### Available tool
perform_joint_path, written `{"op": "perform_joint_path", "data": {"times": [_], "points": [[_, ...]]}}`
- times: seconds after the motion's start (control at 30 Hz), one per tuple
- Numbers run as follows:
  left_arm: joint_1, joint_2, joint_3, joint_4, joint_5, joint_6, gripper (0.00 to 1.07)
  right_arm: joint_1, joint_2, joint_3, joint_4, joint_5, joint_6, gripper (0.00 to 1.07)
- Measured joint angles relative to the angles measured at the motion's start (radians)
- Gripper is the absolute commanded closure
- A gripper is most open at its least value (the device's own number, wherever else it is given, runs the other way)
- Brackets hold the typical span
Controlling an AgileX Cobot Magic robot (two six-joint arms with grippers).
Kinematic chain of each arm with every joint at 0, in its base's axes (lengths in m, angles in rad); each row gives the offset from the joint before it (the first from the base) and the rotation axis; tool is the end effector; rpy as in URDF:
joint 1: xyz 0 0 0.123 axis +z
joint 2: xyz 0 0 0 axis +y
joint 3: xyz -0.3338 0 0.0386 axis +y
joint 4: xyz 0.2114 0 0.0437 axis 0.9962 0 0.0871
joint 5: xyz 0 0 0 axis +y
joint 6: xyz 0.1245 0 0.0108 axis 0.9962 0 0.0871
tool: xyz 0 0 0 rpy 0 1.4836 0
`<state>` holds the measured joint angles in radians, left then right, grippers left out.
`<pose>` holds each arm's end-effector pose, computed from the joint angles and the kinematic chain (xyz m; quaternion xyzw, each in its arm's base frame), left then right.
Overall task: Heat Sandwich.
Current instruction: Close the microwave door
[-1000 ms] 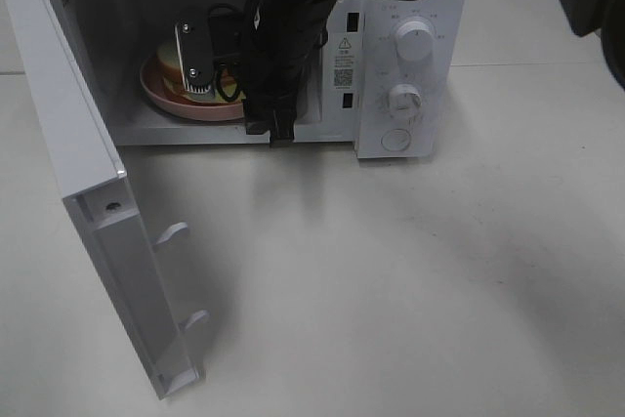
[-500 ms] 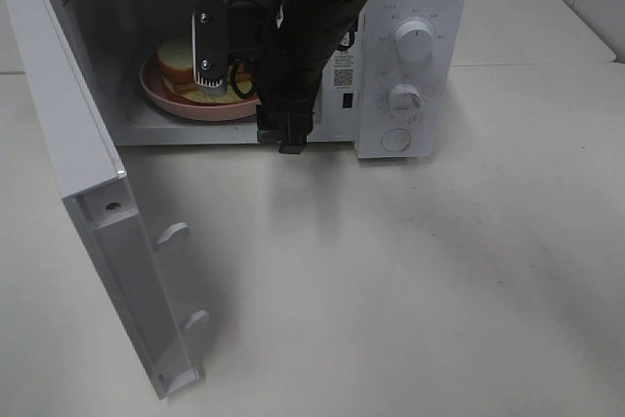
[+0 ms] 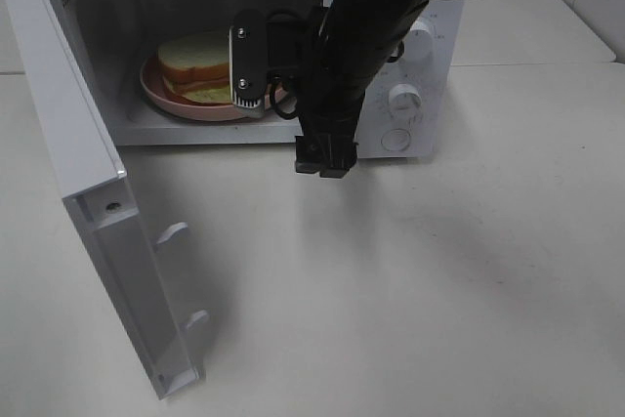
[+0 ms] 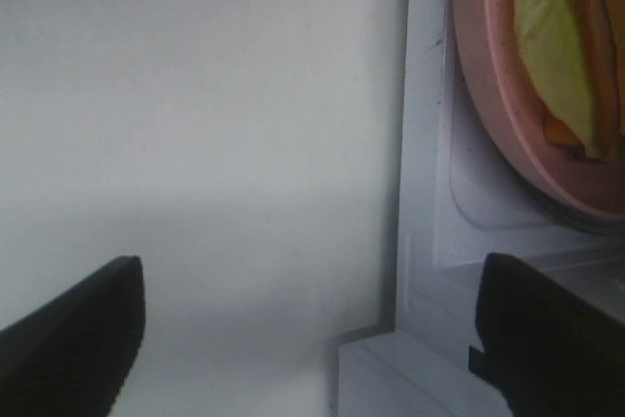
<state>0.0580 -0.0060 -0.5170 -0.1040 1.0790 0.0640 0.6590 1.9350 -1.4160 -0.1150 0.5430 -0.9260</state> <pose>-0.0608 -0.0150 0.2470 0.0056 0.8508 -0.0199 0.5250 0.3449 0.2577 0.2512 -0.7065 0.6427 -0.0815 0.2848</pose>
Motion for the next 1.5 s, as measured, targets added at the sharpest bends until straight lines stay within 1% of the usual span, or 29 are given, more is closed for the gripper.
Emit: {"op": "perform_joint_path", "data": {"times": [0.1, 0.13, 0.23, 0.3, 0.37, 0.43, 0.53, 0.6, 0.63, 0.73, 0.87, 0.9, 1.0, 1.07, 1.13, 1.2, 1.3, 1.37, 1.4, 1.5], "points": [[0.000, 0.000, 0.000, 0.000, 0.000, 0.000, 0.09, 0.000, -0.068, 0.068, -0.003, -0.016, 0.022, 0.23], [0.000, 0.000, 0.000, 0.000, 0.000, 0.000, 0.09, 0.000, -0.068, 0.068, -0.003, -0.016, 0.022, 0.23], [0.000, 0.000, 0.000, 0.000, 0.000, 0.000, 0.09, 0.000, -0.131, 0.130, -0.005, -0.025, 0.052, 0.25], [0.000, 0.000, 0.000, 0.000, 0.000, 0.000, 0.09, 0.000, -0.148, 0.147, -0.005, -0.025, 0.062, 0.25], [0.000, 0.000, 0.000, 0.000, 0.000, 0.000, 0.09, 0.000, -0.197, 0.194, -0.006, -0.038, 0.086, 0.26], [0.000, 0.000, 0.000, 0.000, 0.000, 0.000, 0.09, 0.000, -0.210, 0.208, -0.006, -0.045, 0.094, 0.26], [0.000, 0.000, 0.000, 0.000, 0.000, 0.000, 0.09, 0.000, -0.273, 0.277, -0.006, -0.077, 0.121, 0.27], [0.000, 0.000, 0.000, 0.000, 0.000, 0.000, 0.09, 0.000, -0.287, 0.290, -0.006, -0.079, 0.132, 0.27], [0.000, 0.000, 0.000, 0.000, 0.000, 0.000, 0.09, 0.000, -0.322, 0.324, -0.006, -0.083, 0.157, 0.27], [0.000, 0.000, 0.000, 0.000, 0.000, 0.000, 0.09, 0.000, -0.355, 0.354, -0.006, -0.084, 0.189, 0.28], [0.000, 0.000, 0.000, 0.000, 0.000, 0.000, 0.09, 0.000, -0.429, 0.436, -0.006, -0.084, 0.261, 0.28], [0.000, 0.000, 0.000, 0.000, 0.000, 0.000, 0.09, 0.000, -0.429, 0.436, -0.006, -0.084, 0.261, 0.28], [0.000, 0.000, 0.000, 0.000, 0.000, 0.000, 0.09, 0.000, -0.492, 0.494, -0.006, -0.084, 0.327, 0.28], [0.000, 0.000, 0.000, 0.000, 0.000, 0.000, 0.09, 0.000, -0.510, 0.507, -0.006, -0.083, 0.351, 0.28], [0.000, 0.000, 0.000, 0.000, 0.000, 0.000, 0.09, 0.000, -0.557, 0.541, -0.006, -0.079, 0.432, 0.28], [0.000, 0.000, 0.000, 0.000, 0.000, 0.000, 0.09, 0.000, -0.574, 0.550, -0.006, -0.077, 0.464, 0.28], [0.000, 0.000, 0.000, 0.000, 0.000, 0.000, 0.09, 0.000, -0.636, 0.592, -0.010, -0.045, 0.595, 0.29], [0.000, 0.000, 0.000, 0.000, 0.000, 0.000, 0.09, 0.000, -0.649, 0.601, -0.011, -0.035, 0.620, 0.29], [0.000, 0.000, 0.000, 0.000, 0.000, 0.000, 0.09, 0.000, -0.676, 0.616, -0.013, -0.004, 0.675, 0.29], [0.000, 0.000, 0.000, 0.000, 0.000, 0.000, 0.09, 0.000, -0.704, 0.629, -0.014, 0.035, 0.721, 0.29]]}}
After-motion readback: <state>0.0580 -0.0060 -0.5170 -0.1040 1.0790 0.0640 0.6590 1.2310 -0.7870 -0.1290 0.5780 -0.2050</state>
